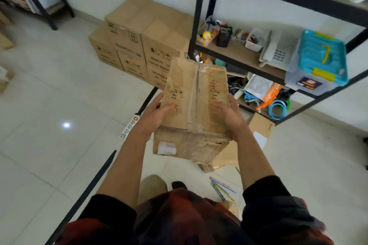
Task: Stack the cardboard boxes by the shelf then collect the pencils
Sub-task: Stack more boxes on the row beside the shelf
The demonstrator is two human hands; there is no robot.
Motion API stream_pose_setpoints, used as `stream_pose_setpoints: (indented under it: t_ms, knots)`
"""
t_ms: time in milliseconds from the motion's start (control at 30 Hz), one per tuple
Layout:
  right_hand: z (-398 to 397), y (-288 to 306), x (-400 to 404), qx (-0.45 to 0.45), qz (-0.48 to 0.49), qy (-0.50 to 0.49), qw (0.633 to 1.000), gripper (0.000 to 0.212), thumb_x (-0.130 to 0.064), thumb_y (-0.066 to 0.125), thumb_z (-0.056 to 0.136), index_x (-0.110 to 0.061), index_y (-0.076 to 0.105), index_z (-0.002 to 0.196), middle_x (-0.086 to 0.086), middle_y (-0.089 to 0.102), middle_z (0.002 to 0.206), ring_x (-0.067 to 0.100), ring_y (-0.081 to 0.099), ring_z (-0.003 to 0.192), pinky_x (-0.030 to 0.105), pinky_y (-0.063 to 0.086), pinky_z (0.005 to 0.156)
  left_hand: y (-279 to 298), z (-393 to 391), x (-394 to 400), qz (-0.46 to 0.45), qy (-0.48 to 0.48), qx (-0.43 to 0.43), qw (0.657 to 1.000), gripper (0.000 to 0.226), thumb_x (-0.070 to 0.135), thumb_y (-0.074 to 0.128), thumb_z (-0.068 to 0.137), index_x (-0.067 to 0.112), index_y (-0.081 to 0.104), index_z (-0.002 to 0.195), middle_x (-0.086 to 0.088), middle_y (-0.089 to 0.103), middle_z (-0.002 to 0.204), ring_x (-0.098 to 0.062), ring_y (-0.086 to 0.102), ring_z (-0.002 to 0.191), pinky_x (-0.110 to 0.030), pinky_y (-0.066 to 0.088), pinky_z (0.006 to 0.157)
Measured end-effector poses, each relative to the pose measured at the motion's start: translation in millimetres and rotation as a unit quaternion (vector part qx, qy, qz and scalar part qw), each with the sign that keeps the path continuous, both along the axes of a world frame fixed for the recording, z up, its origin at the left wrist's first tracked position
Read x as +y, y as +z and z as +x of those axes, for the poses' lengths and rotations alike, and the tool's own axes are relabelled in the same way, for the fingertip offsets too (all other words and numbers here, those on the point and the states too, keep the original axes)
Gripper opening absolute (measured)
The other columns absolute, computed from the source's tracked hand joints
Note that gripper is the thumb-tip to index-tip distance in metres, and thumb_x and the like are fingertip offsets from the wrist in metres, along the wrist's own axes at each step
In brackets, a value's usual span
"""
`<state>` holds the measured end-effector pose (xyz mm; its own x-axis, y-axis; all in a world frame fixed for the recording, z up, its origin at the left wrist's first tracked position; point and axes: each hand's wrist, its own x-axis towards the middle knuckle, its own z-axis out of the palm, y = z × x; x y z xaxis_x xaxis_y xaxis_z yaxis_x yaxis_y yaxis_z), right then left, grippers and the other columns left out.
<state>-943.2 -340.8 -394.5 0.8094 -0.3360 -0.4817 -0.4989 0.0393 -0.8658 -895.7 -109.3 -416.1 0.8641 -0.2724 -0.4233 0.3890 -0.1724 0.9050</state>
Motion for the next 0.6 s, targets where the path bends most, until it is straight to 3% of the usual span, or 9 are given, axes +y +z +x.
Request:
stream_pose_setpoints:
  t_ms: [67, 167, 267, 333, 500, 600]
  knots:
    - [18, 6, 6, -0.003, 0.007, 0.009, 1.000, 0.037, -0.024, 0.060, 0.096, -0.039, 0.036, 0.120, -0.022, 0.048, 0.095, 0.000, 0.052, 0.081, 0.018, 0.040, 0.059, 3, 16, 8, -0.002, 0.012, 0.006, 1.000, 0.039, 0.045, 0.060, 0.092, 0.043, 0.054, 0.131, 0.019, 0.065, 0.121, -0.004, 0.059, 0.114, -0.033, 0.041, 0.105]
    - [44, 7, 16, -0.001, 0.000, 0.026, 1.000, 0.038, -0.024, 0.060, 0.095, -0.031, 0.046, 0.130, -0.019, 0.054, 0.100, 0.003, 0.055, 0.086, 0.021, 0.040, 0.062, 7, 38, 20, -0.003, 0.019, 0.027, 0.999, 0.051, 0.069, 0.050, 0.086, 0.046, 0.055, 0.132, 0.016, 0.062, 0.128, -0.009, 0.056, 0.122, -0.040, 0.039, 0.109]
    - [66, 11, 31, -0.002, 0.001, 0.023, 1.000, 0.045, -0.025, 0.062, 0.094, -0.029, 0.045, 0.136, -0.017, 0.056, 0.102, 0.004, 0.056, 0.088, 0.023, 0.041, 0.063, 11, 57, 33, -0.021, 0.053, 0.050, 0.997, 0.039, 0.058, 0.026, 0.102, 0.046, 0.056, 0.124, 0.017, 0.062, 0.115, -0.007, 0.061, 0.105, -0.028, 0.049, 0.084]
    - [80, 9, 39, 0.002, 0.002, 0.022, 1.000, 0.045, -0.026, 0.062, 0.094, -0.032, 0.042, 0.133, -0.017, 0.054, 0.100, 0.005, 0.055, 0.087, 0.024, 0.041, 0.063, 5, 69, 43, -0.026, 0.055, 0.046, 0.997, 0.043, 0.057, 0.018, 0.102, 0.047, 0.052, 0.127, 0.020, 0.060, 0.114, -0.005, 0.059, 0.101, -0.025, 0.047, 0.078]
    - [137, 5, 82, 0.007, 0.000, 0.025, 1.000, 0.039, -0.031, 0.064, 0.091, -0.032, 0.048, 0.127, -0.007, 0.055, 0.119, 0.010, 0.055, 0.095, 0.028, 0.041, 0.065, -8, 123, 83, -0.056, 0.031, 0.060, 0.996, 0.053, 0.069, 0.027, 0.096, 0.043, 0.058, 0.130, 0.019, 0.066, 0.118, -0.003, 0.059, 0.115, -0.036, 0.043, 0.105]
    - [171, 3, 118, -0.013, -0.004, -0.004, 1.000, 0.040, -0.030, 0.064, 0.091, -0.037, 0.044, 0.125, -0.015, 0.053, 0.110, 0.006, 0.054, 0.093, 0.026, 0.040, 0.065, -15, 166, 118, -0.050, -0.013, 0.052, 0.997, 0.074, 0.087, 0.040, 0.077, 0.046, 0.048, 0.138, 0.016, 0.056, 0.138, -0.009, 0.048, 0.131, -0.044, 0.032, 0.115]
